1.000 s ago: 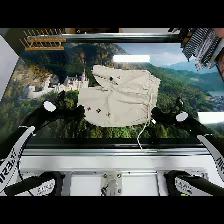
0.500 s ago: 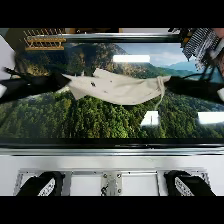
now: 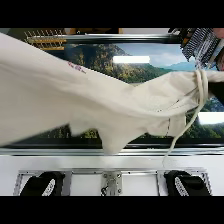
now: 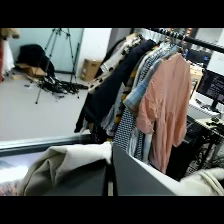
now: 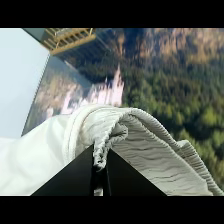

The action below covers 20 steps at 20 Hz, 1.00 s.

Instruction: Fold the clothes and pants, and hang the long-sleeved shirts on hangers.

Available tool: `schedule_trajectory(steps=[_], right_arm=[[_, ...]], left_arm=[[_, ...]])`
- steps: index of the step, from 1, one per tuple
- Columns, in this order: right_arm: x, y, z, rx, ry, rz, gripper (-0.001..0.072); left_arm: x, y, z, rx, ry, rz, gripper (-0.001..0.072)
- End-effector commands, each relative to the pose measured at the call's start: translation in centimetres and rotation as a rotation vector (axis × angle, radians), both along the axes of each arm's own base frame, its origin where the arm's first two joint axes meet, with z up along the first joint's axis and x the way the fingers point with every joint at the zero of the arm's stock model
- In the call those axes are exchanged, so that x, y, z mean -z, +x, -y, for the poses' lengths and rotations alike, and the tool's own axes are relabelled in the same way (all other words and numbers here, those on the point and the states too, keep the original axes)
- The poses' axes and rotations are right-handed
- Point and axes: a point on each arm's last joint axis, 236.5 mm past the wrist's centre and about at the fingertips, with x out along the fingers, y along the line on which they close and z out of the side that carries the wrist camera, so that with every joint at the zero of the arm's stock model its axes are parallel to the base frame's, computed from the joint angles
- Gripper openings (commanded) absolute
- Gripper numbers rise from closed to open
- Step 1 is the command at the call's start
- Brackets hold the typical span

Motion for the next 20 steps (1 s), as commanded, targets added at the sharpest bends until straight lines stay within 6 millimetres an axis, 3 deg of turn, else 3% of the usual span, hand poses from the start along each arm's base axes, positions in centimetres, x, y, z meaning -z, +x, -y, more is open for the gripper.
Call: schedule_trajectory(steps=[1,3,5,8,10,12,14,17,20], right_arm=[[3.8,-2.0,-0.5,-0.003,0.042,-0.222,0.0014],[7.6,0.0,-0.3,-0.008,0.040,-0.356,0.0014],[12.4,2.7,-0.1,-0.022,0.028,-0.494,0.0014],[19.5,8.7,0.4,-0.030,0.014,-0.627,0.0014],[23.8,13.1,0.7,-0.014,0.039,-0.700,0.0014],[28.1,17.0,0.2,-0.012,0.098,-0.763,0.0014],[31.4,20.6,-0.7,-0.034,0.160,-0.774,0.0014],[33.9,24.2,-1.0,-0.063,0.168,-0.743,0.0014],[33.1,25.2,-0.1,-0.086,0.087,-0.677,0.0013]], left_arm=[[0.8,4.1,-0.9,-0.060,0.037,-0.046,0.0009],[4.4,10.5,-0.4,-0.058,0.048,-0.179,0.0008],[9.6,17.3,0.1,-0.052,0.061,-0.336,0.0009],[20.2,27.2,0.8,-0.044,0.080,-0.597,0.0008],[28.2,31.8,1.2,-0.038,0.093,-0.761,0.0008],[34.5,34.7,1.6,-0.031,0.080,-0.879,0.0009],[37.8,36.9,2.5,-0.010,0.010,-0.928,0.0009],[40.3,38.1,2.9,-0.002,-0.016,-0.953,0.0009],[39.8,37.5,2.4,0.009,-0.006,-0.966,0.0008]])
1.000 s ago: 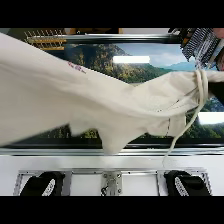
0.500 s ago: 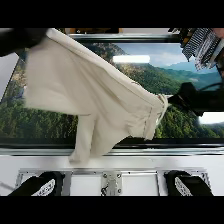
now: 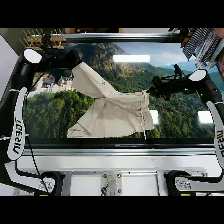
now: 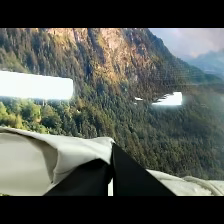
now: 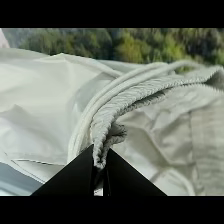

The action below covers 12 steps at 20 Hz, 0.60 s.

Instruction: Fold the clothes and pants, and hang the long-sleeved shirts on hangers.

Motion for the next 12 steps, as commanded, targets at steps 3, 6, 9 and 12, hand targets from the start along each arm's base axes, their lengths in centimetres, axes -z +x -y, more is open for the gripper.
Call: schedule_trajectory(steps=[3,6,9,12], right_arm=[[-0.3,-0.8,2.7,-0.131,-0.211,0.063,0.0013],[-1.8,-5.3,5.7,-0.227,-0.401,0.014,0.0014],[-3.7,-9.3,7.6,-0.277,-0.540,-0.024,0.0014],[-3.4,-12.4,7.5,-0.313,-0.578,-0.047,0.0014]], left_arm=[[-1.5,-3.8,-0.1,0.114,0.059,-0.056,0.0008],[-2.7,-9.0,-1.7,0.132,0.234,-0.057,0.0008],[-2.4,-14.9,-1.3,0.156,0.253,-0.072,0.0008],[0.7,-19.8,-0.2,0.207,0.259,-0.133,0.0008]])
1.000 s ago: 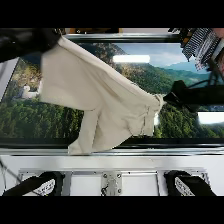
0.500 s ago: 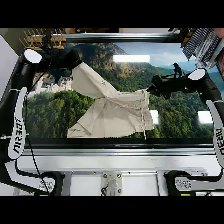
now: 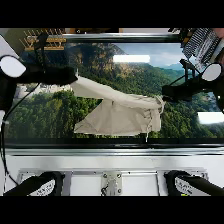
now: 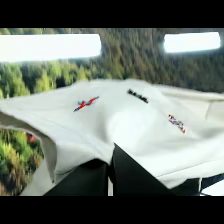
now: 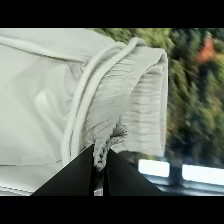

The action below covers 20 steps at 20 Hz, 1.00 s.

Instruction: Fold the clothes and pants, and hang the long-sleeved shirts on hangers.

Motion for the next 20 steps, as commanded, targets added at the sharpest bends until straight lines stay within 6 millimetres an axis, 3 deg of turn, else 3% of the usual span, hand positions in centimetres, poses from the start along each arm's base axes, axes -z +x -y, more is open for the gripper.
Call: schedule_trajectory(steps=[1,9,13,17,18,19,20], right_arm=[[0.9,-4.7,1.5,-0.033,-0.115,-0.074,0.0014],[9.6,-11.8,0.9,-0.064,-0.159,-0.212,0.0014],[11.5,-14.1,0.1,-0.107,-0.161,-0.281,0.0016],[11.4,-14.3,-1.3,-0.107,-0.108,-0.288,0.0027],[11.3,-14.4,-1.6,-0.104,-0.090,-0.290,0.0115],[11.0,-14.3,-2.1,-0.102,-0.069,-0.285,0.0445],[10.3,-14.2,-2.5,-0.122,-0.052,-0.267,0.0688]], left_arm=[[3.9,-5.8,0.5,0.039,0.040,-0.070,0.0009],[16.9,-11.8,1.6,0.038,0.082,-0.220,0.0008],[21.0,-14.6,0.7,0.028,0.110,-0.302,0.0008],[22.5,-15.6,0.3,0.018,0.117,-0.329,0.0009],[22.5,-15.9,0.3,0.024,0.118,-0.342,0.0012],[22.4,-16.2,0.4,0.032,0.118,-0.351,0.0260],[21.9,-16.2,0.5,0.043,0.118,-0.357,0.0566]])
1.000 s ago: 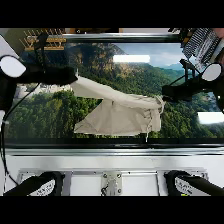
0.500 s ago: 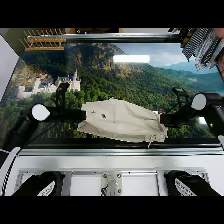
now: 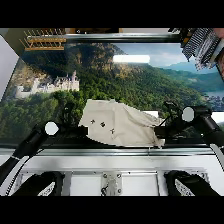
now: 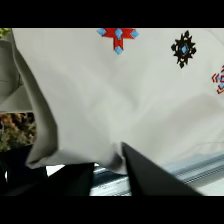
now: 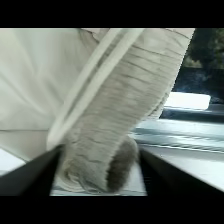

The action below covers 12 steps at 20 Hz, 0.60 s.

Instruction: Fold the clothes and pants, and hang the long-sleeved shirts on hangers.

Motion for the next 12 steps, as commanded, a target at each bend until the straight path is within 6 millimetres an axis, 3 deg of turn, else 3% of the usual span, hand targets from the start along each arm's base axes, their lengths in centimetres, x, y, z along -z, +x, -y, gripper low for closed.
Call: schedule_trajectory(steps=[1,4,6,8,10,12], right_arm=[[-1.9,0.0,-1.2,-0.022,0.060,0.025,0.0691],[-5.2,1.2,1.5,0.061,0.057,0.129,0.0694],[-5.5,1.4,5.1,0.216,0.046,0.159,0.0696],[-4.0,1.2,7.7,0.347,0.089,0.156,0.0720],[-1.9,1.9,8.1,0.454,0.229,0.167,0.0720],[0.2,3.0,8.3,0.526,0.332,0.178,0.0720]], left_arm=[[-0.9,-0.4,0.0,0.021,-0.004,-0.031,0.0626],[-5.9,1.9,-0.8,-0.009,-0.037,0.042,0.0626],[-9.2,3.5,-1.9,-0.052,-0.054,0.134,0.0626],[-11.4,4.3,-3.0,-0.098,-0.064,0.222,0.0626],[-12.5,4.6,-3.7,-0.136,-0.078,0.282,0.0626],[-12.2,4.2,-3.9,-0.148,-0.079,0.298,0.0626]])
